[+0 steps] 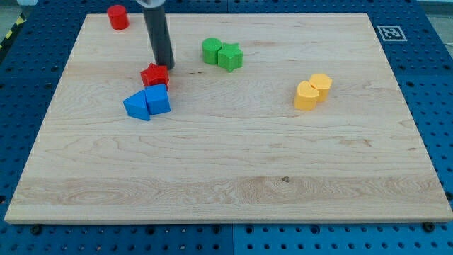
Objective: Push the yellow heart to the top center
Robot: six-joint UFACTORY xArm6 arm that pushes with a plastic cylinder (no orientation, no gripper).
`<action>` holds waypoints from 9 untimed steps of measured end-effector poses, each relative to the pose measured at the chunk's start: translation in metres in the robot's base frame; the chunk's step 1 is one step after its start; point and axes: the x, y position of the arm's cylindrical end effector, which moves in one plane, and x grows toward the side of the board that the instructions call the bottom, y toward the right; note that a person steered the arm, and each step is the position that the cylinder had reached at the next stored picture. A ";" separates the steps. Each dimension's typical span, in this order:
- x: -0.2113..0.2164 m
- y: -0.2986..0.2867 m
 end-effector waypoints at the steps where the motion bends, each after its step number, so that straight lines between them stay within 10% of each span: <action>1: 0.033 0.046; 5: 0.094 0.266; 9: 0.070 0.263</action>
